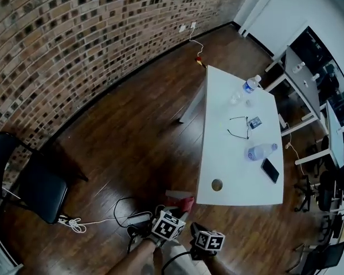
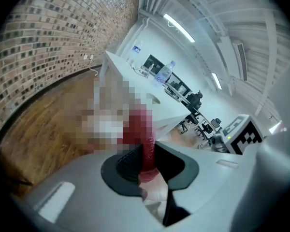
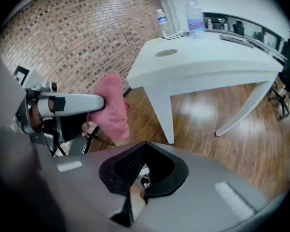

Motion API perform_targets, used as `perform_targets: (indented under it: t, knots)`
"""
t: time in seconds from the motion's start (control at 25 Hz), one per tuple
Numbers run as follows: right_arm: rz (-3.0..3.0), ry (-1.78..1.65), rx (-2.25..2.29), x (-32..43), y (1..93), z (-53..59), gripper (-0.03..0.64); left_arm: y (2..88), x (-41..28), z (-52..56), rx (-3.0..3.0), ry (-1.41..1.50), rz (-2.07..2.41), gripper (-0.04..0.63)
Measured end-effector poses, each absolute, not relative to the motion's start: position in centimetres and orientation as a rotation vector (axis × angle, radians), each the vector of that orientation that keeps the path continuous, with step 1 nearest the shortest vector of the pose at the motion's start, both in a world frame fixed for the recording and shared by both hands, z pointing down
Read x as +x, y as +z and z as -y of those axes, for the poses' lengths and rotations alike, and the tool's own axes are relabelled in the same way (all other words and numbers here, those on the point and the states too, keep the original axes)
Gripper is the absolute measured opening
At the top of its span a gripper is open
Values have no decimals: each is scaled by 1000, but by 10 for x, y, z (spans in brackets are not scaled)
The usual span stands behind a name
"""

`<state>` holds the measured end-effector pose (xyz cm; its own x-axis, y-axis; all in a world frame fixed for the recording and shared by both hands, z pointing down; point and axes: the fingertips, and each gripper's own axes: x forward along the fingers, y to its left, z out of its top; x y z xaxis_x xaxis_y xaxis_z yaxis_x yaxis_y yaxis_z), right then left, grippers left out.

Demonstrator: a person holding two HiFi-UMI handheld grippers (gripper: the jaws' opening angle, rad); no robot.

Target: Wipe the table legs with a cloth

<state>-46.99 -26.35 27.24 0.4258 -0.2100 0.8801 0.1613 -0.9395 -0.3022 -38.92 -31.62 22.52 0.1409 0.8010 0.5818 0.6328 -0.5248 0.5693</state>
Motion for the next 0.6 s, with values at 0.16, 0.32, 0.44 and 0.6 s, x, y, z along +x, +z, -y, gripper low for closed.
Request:
perform_targets:
  t: [0.16,0.32,0.44,0.6]
  knots:
    - [-233,-1579,-2382,-468,219,284,-8,168,-406,342,2329,1313,-1452,72]
    - [-515,-1579,-2488,-436,163,307,-8,121,-414,371,2424,1286,-1430,72]
    - [-670,-1514,-2559,-410,118,316,-8,92,-423,388,2473,1251,-1420,72]
    - [-771,-1368,-2608,-381,64,336,-8,72,-422,405,2520,1226,-1367,72]
